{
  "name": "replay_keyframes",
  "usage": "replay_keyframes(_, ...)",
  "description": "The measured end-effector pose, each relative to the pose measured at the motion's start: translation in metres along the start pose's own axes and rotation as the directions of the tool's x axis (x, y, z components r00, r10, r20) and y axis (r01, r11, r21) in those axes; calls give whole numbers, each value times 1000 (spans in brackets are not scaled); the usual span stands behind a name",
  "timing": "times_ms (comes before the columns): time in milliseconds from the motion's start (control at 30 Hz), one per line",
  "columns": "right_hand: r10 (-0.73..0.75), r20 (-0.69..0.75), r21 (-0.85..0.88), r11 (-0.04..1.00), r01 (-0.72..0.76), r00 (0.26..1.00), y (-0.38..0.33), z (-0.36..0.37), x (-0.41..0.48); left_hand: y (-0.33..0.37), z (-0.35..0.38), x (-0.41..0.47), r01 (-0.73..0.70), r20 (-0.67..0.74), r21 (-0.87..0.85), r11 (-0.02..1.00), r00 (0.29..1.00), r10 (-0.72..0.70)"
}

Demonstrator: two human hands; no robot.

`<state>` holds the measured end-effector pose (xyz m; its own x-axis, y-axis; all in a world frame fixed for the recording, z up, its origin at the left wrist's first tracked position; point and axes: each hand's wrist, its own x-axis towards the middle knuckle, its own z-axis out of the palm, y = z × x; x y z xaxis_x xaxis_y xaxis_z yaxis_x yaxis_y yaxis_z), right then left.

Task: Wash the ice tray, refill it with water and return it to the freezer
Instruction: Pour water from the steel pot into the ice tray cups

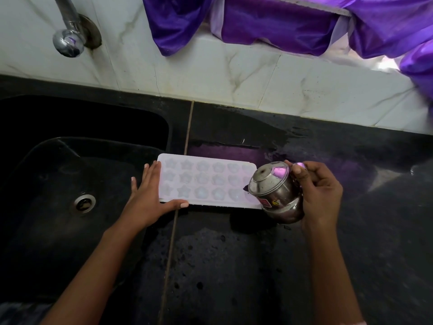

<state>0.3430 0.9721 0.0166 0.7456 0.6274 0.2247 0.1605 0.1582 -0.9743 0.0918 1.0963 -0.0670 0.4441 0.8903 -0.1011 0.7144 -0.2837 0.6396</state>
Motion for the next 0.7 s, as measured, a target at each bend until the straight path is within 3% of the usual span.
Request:
replay_keyframes(433,-17,14,-51,999,18,1000,0,1,1,-1,-1,-2,-4,3,-19,1000,1000,4)
replay_keyframes(700,38,-33,21,999,-37,999,5,-2,2,0,-1,-2,-9,-1,-30,999,1000,9)
